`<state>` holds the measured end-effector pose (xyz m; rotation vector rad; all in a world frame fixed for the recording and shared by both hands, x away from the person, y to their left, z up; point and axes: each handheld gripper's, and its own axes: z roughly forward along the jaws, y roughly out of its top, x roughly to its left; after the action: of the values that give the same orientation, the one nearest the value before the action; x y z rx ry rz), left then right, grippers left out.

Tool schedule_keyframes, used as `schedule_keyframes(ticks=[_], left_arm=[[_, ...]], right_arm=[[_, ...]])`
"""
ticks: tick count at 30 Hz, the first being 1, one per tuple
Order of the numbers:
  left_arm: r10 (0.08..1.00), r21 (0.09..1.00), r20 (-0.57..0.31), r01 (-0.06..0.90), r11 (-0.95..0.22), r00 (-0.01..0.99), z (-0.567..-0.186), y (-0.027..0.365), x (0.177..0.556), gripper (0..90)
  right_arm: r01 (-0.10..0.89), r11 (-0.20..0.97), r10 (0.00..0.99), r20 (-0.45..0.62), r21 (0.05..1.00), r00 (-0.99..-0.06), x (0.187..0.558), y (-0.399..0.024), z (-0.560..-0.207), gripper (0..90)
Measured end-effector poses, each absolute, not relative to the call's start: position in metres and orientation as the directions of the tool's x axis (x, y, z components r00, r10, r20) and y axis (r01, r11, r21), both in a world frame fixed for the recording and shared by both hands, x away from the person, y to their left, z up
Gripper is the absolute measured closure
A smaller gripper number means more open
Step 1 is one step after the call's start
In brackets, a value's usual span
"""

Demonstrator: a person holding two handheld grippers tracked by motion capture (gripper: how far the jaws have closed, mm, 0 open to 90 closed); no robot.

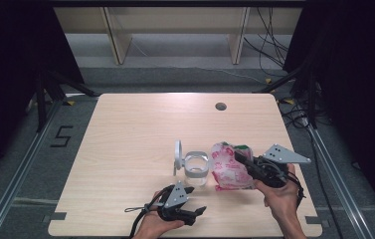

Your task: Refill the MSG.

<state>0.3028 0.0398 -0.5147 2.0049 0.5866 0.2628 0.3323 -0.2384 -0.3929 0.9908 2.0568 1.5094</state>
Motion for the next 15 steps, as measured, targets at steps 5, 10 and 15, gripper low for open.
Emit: schedule_keyframes(ticks=[5,10,15], left_arm=[[0.537,0.867,-0.026,0.287,-0.408,0.843,-0.515,0.023,0.307,27.4],[0.554,0.888,-0.017,0.268,-0.375,0.832,-0.514,0.005,0.312,29.5],[0.569,0.895,-0.019,0.268,-0.356,0.822,-0.515,-0.007,0.314,31.4]], right_arm=[[0.255,0.153,0.74,0.06,0.955,-0.67,0.328,-0.24,-0.374,90.0],[0.216,0.149,0.741,0.036,0.965,-0.671,0.321,-0.239,-0.356,90.0],[0.213,0.132,0.722,0.053,0.968,-0.689,0.32,-0.236,-0.354,90.0]])
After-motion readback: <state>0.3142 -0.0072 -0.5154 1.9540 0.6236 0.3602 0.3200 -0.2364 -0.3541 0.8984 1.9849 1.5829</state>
